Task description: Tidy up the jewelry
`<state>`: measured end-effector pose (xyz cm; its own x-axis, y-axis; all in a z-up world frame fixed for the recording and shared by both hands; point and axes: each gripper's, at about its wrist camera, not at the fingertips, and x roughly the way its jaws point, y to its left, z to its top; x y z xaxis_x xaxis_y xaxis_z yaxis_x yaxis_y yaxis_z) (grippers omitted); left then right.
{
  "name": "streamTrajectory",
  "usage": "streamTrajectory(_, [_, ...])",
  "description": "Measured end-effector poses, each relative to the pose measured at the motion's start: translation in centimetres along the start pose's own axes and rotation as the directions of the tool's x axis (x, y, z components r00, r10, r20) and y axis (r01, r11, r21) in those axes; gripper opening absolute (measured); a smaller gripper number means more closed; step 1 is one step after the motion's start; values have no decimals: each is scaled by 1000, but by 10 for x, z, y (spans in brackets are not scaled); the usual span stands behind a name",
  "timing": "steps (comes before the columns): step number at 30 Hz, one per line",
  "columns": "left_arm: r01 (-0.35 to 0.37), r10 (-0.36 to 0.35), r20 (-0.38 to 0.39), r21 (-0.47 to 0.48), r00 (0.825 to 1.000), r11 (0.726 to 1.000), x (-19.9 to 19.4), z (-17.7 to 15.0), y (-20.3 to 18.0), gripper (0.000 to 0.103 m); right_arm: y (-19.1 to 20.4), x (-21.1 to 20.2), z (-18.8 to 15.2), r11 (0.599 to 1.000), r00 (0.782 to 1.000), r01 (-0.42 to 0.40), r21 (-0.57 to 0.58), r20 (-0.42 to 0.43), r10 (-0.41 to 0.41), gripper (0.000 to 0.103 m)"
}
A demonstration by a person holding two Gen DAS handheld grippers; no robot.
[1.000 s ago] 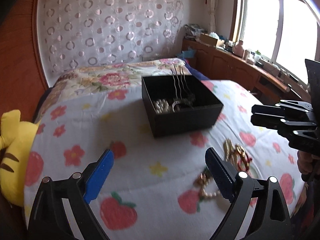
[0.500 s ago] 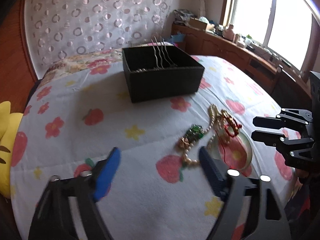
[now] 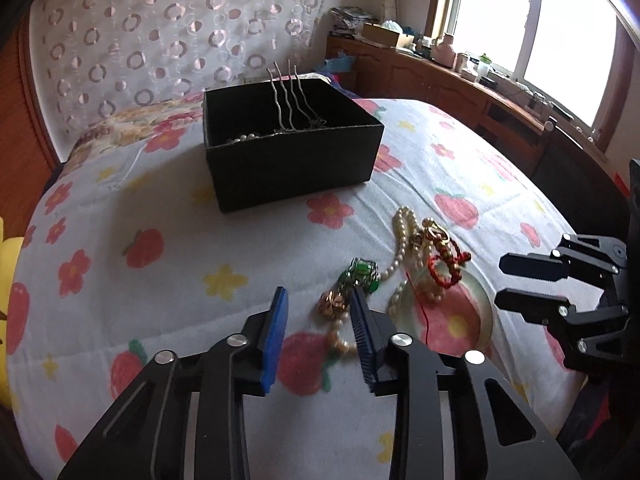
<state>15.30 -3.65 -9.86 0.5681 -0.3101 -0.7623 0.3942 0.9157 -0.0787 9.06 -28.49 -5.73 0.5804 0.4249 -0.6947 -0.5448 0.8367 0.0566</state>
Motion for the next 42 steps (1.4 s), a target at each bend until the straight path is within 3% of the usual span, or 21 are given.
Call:
streamTrajectory(7, [24,-24,5,-12,1000,1000,3,1,1,4,1,0,0,1000,1000,1,-1,8,-1,31])
streamTrajectory(19, [20,-15,69,-74,998,997,-29,-16,17,4,5,-2,2,1000,1000,10,-22,5,-10,31])
streamTrajectory(27, [8,1,102,-95,995,995,-45,-22,20,4,29,-2,15,995,998,-69,-71,-9,68,31])
streamTrajectory(34, [22,-8,126,-107,992,994,-56,-25,20,4,54,11,23,983,992,-119,-137,-68,111,31])
streamTrajectory(42, [31,-14,145,-116,989,993,-64,-28,24,4,65,31,22,975,985,-115,-190,-147,88,31])
